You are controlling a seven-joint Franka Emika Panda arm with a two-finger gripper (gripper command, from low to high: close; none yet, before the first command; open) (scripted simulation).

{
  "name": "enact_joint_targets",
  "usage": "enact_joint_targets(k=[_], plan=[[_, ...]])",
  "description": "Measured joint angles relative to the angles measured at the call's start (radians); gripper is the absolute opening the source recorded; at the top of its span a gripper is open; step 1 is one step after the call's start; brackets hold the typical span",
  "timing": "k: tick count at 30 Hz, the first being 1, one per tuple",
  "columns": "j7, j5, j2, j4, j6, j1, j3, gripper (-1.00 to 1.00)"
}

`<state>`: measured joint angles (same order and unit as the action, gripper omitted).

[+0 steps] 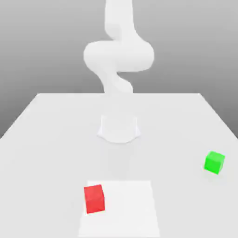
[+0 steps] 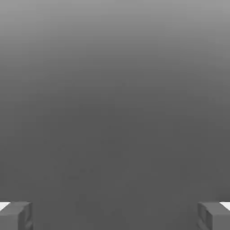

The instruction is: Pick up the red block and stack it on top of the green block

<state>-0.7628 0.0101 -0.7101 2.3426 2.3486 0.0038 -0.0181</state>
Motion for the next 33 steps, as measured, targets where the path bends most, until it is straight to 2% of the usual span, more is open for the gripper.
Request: enact_joint_targets(k=[11, 20, 26, 27, 33], plan=[[0.187, 0.019, 0.405, 0.191, 0.219, 0.015, -0.097, 0.0], [0.381, -0.027, 0.733, 0.345, 0.395, -0.008, -0.139, 0.0], [0.465, -0.116, 0.952, 0.334, 0.568, -0.048, -0.082, 0.0], [0.472, -0.126, 0.98, 0.33, 0.592, -0.059, -0.069, -1.0], [0.471, -0.125, 0.995, 0.328, 0.604, -0.067, -0.061, -1.0]])
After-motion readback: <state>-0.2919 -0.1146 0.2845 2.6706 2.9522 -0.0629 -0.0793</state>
